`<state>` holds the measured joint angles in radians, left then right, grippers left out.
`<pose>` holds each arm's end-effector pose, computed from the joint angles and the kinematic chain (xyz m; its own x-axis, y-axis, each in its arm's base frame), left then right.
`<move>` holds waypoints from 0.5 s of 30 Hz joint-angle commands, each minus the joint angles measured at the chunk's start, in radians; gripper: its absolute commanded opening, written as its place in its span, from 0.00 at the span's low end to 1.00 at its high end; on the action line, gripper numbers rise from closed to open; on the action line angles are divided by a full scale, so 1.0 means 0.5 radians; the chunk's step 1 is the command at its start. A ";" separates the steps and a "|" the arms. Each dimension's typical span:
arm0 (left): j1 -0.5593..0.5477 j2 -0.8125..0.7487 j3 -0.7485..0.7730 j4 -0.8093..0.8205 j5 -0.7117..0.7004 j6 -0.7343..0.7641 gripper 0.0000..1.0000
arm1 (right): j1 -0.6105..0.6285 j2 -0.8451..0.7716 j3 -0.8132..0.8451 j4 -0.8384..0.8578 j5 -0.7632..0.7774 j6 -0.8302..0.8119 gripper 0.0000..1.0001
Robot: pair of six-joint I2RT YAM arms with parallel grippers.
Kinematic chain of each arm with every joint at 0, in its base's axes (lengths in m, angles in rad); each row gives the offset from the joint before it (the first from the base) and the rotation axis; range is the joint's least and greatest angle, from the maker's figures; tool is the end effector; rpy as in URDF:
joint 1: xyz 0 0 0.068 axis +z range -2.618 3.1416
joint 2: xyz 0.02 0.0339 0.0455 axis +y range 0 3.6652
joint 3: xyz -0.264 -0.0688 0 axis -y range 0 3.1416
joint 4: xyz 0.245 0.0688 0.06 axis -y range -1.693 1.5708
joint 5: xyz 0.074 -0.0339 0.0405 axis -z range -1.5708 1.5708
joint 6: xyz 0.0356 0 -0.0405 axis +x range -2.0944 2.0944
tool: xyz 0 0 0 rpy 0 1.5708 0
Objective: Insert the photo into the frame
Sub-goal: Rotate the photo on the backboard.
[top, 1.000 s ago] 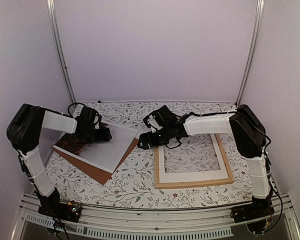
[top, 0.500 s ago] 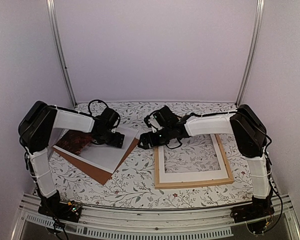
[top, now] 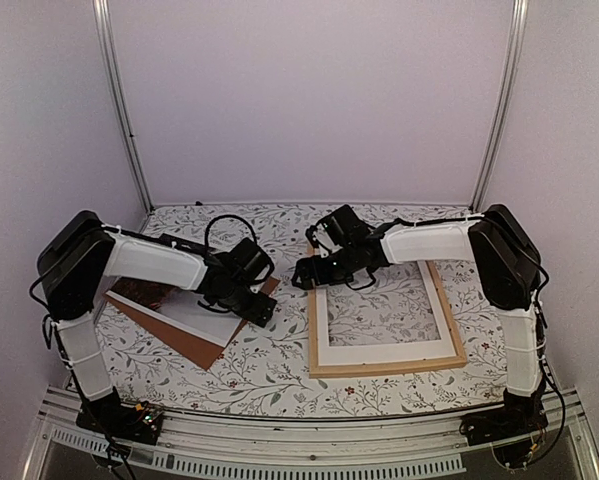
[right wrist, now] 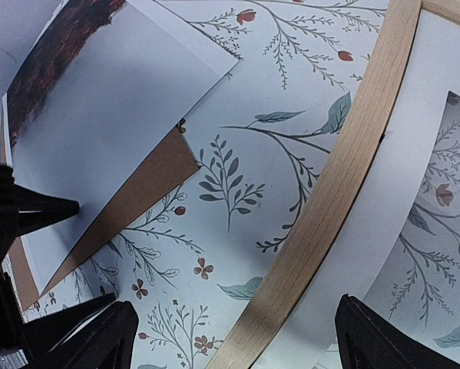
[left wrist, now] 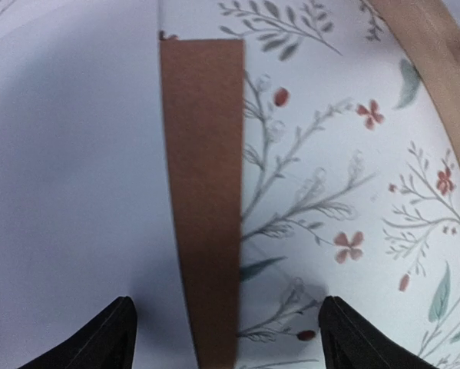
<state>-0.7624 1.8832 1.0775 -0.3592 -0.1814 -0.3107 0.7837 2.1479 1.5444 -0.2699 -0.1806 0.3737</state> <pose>0.2627 -0.2420 0.1294 -0.8245 0.3717 -0.4266 0.3946 0.9181 0.0371 0.3283 0.3362 0.1615 -0.7888 -0.2791 -0.5476 -0.5244 0.7704 0.3626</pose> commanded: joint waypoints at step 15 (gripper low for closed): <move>0.702 -0.298 0.184 -0.146 -0.080 -0.088 0.91 | 0.001 -0.247 -0.199 0.144 -0.017 -0.059 0.94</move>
<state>-0.5537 1.7721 1.1069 -0.4740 -0.1799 -0.3248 0.7849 2.0815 1.4811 -0.2440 -0.1814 0.3573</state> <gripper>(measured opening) 0.909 0.938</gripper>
